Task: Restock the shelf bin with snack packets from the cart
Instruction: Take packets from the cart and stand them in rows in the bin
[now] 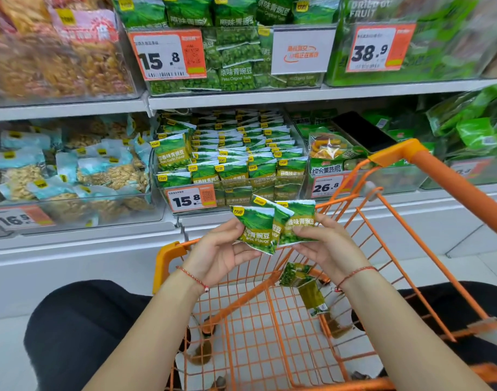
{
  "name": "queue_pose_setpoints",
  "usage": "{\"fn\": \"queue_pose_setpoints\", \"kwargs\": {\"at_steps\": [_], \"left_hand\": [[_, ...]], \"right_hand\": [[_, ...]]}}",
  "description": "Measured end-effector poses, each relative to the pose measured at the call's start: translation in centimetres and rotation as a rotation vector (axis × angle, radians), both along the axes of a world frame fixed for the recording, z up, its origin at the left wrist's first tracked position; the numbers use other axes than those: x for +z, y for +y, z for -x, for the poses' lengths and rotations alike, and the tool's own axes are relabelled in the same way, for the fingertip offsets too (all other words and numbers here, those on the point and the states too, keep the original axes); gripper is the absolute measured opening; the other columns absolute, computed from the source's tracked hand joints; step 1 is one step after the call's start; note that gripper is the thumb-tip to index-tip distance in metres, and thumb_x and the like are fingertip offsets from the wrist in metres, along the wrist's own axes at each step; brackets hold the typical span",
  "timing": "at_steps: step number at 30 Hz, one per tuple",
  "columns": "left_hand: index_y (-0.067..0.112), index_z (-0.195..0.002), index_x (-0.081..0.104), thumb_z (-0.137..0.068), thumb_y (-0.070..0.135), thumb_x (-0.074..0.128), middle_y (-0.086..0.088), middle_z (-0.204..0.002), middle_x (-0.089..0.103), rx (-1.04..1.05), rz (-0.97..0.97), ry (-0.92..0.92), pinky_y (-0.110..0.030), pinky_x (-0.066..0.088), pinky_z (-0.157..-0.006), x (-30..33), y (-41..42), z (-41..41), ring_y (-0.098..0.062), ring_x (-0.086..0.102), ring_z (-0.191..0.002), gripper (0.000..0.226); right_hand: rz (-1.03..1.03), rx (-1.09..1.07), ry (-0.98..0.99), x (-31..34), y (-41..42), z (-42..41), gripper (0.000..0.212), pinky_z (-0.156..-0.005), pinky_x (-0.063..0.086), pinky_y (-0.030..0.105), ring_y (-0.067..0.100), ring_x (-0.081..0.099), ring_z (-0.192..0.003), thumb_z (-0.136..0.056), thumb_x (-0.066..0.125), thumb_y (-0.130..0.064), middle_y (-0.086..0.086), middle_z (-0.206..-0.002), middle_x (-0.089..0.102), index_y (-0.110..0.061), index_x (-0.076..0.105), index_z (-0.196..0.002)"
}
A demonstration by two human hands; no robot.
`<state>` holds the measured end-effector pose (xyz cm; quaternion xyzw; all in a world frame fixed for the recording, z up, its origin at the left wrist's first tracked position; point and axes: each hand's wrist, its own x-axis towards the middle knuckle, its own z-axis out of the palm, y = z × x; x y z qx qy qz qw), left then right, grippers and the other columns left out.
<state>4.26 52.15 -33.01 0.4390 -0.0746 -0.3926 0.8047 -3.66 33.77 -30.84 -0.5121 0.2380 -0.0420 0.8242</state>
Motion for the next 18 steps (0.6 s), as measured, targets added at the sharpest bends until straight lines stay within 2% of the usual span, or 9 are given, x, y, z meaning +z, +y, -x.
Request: {"fn": "queue_pose_setpoints", "kwargs": {"at_steps": [2,3,5,6,7,9,12,15,18], "left_hand": [[0.006,-0.111,0.060,-0.081,0.008,0.063,-0.012,-0.104,0.070,-0.008,-0.038,-0.032,-0.031,0.059,-0.074,0.1,-0.2,0.3,-0.026,0.071,-0.087,0.030],[0.005,-0.110,0.059,-0.082,0.009,0.063,-0.011,-0.104,0.070,-0.006,-0.057,-0.046,-0.029,0.059,-0.073,0.1,-0.4,0.5,-0.025,0.071,-0.087,0.029],[0.003,-0.107,0.057,-0.077,0.012,0.058,-0.012,-0.103,0.068,0.011,-0.091,-0.068,-0.025,0.058,-0.069,0.1,-0.6,0.7,-0.024,0.070,-0.085,0.032],[0.003,-0.107,0.056,-0.075,0.012,0.058,-0.012,-0.103,0.066,0.025,-0.103,-0.075,-0.024,0.057,-0.068,0.1,-0.7,0.8,-0.023,0.070,-0.083,0.033],[0.003,-0.107,0.056,-0.074,0.011,0.059,-0.012,-0.102,0.066,0.035,-0.110,-0.083,-0.024,0.057,-0.068,0.0,-0.8,0.9,-0.023,0.070,-0.081,0.034],[0.007,-0.108,0.057,-0.075,0.010,0.059,-0.007,-0.096,0.070,0.037,-0.122,-0.107,-0.024,0.057,-0.067,0.0,-0.8,1.0,-0.020,0.071,-0.078,0.033],[0.011,-0.111,0.059,-0.085,0.004,0.054,-0.001,-0.094,0.073,0.016,-0.139,-0.150,-0.022,0.057,-0.068,0.0,-0.8,1.1,-0.017,0.072,-0.080,0.028],[0.014,-0.111,0.061,-0.090,0.001,0.050,0.002,-0.095,0.073,0.001,-0.166,-0.186,-0.020,0.056,-0.067,0.1,-0.8,1.3,-0.014,0.071,-0.082,0.027],[0.016,-0.108,0.062,-0.089,0.003,0.055,0.005,-0.094,0.073,0.053,-0.215,-0.219,-0.018,0.055,-0.062,0.2,-0.6,1.3,-0.011,0.071,-0.079,0.024]], "right_hand": [[0.000,0.011,-0.049,0.0,0.6,0.0,0.044,-0.086,0.053,0.040,0.019,0.065,-0.087,-0.085,0.054,0.014,0.003,-0.094,0.060,-0.025,0.045,-0.104],[-0.008,0.023,-0.066,0.0,0.9,-0.1,0.038,-0.084,0.054,0.038,0.016,0.066,-0.086,-0.086,0.051,0.014,0.002,-0.092,0.060,-0.022,0.048,-0.098],[-0.030,0.042,-0.079,-0.2,1.3,-0.3,0.021,-0.070,0.056,0.029,0.010,0.067,-0.082,-0.091,0.047,0.005,0.001,-0.093,0.062,-0.016,0.051,-0.091],[-0.039,0.047,-0.074,-0.5,1.4,-0.5,0.012,-0.066,0.056,0.026,0.011,0.066,-0.083,-0.093,0.047,-0.003,0.001,-0.096,0.062,-0.014,0.052,-0.094],[-0.034,0.053,-0.069,-0.5,1.5,-0.5,0.009,-0.068,0.056,0.027,0.013,0.065,-0.089,-0.095,0.048,-0.012,0.001,-0.103,0.061,-0.013,0.054,-0.101],[0.020,0.109,-0.064,-0.8,1.7,-0.5,0.025,-0.081,0.055,0.033,0.017,0.064,-0.099,-0.094,0.051,-0.022,-0.001,-0.114,0.063,-0.015,0.055,-0.118],[0.115,0.185,-0.083,-1.0,2.0,-0.2,0.022,-0.081,0.055,0.033,0.014,0.068,-0.091,-0.095,0.050,-0.012,-0.003,-0.103,0.071,-0.019,0.058,-0.114],[0.175,0.212,-0.067,-1.3,2.4,-0.2,0.024,-0.086,0.054,0.036,0.015,0.068,-0.094,-0.094,0.053,-0.010,0.000,-0.106,0.071,-0.020,0.057,-0.115],[0.200,0.158,-0.058,-1.2,2.5,-0.3,0.018,-0.075,0.058,0.030,0.014,0.070,-0.086,-0.092,0.057,-0.012,0.001,-0.101,0.071,-0.021,0.058,-0.108]]}}
